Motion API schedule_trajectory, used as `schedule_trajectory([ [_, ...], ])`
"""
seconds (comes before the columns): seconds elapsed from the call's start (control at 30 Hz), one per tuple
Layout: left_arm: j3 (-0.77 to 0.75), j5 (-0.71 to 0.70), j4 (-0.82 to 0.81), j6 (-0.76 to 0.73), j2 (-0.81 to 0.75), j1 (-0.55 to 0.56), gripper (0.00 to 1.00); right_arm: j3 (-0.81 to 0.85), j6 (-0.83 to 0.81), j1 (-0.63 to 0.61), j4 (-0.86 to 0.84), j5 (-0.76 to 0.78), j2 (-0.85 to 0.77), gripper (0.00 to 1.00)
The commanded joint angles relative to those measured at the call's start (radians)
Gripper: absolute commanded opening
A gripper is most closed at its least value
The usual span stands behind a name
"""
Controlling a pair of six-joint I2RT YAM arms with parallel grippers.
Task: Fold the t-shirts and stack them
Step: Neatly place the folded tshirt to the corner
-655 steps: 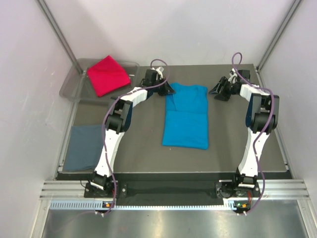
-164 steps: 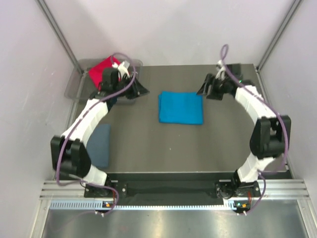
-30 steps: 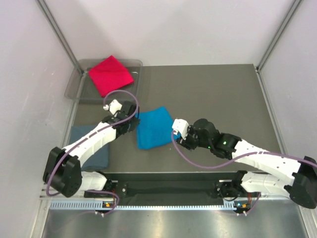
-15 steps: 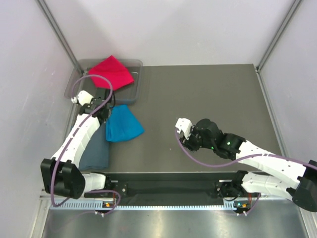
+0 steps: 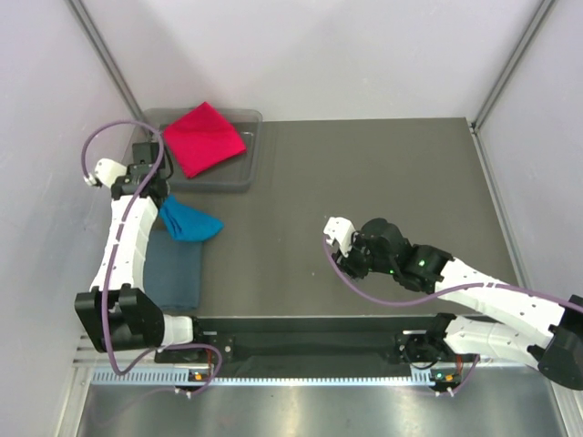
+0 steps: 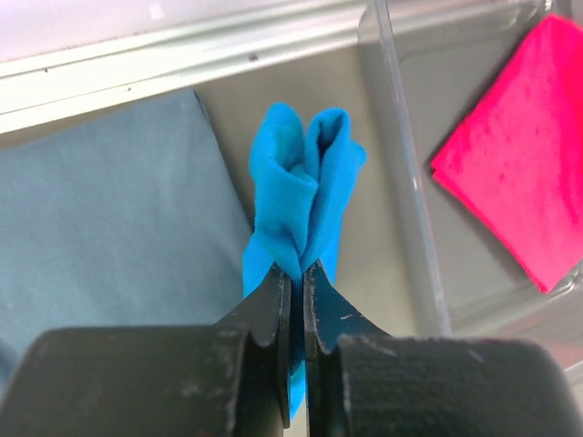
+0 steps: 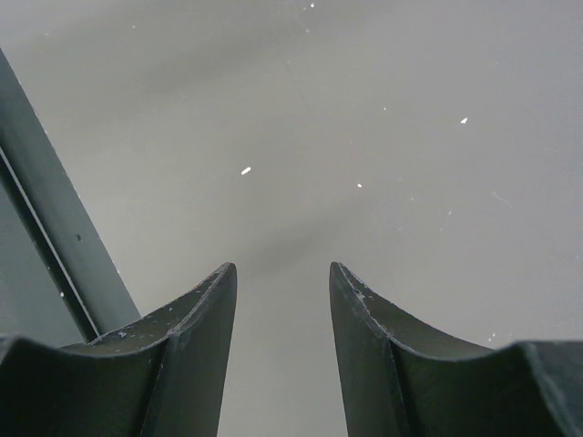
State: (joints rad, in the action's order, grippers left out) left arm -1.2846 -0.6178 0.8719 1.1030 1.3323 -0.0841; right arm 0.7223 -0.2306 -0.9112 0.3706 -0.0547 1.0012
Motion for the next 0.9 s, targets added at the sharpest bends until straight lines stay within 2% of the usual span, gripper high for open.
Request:
schedule_trajectory([
  [0.0, -0.074, -0.011, -0.008, -0.018, 0.002, -0.051, 0.00, 0.068, 0.020, 0.009, 0.007, -0.017, -0.009, 0.46],
  [0.43, -0.150, 0.055, 0.012, -0.081, -0.004, -0.082, 0.00, 0.083, 0.011, 0.009, 0.001, -0.050, 0.050, 0.46],
  [0.63, -0.160, 0.092, -0.016, -0.184, -0.019, -0.092, 0.00, 0.098, 0.016, 0.011, -0.015, -0.068, 0.091, 0.46],
  [0.87, -0.188, 0.089, 0.012, -0.228, -0.025, -0.108, 0.00, 0.088, 0.028, 0.011, -0.036, -0.077, 0.106, 0.46],
])
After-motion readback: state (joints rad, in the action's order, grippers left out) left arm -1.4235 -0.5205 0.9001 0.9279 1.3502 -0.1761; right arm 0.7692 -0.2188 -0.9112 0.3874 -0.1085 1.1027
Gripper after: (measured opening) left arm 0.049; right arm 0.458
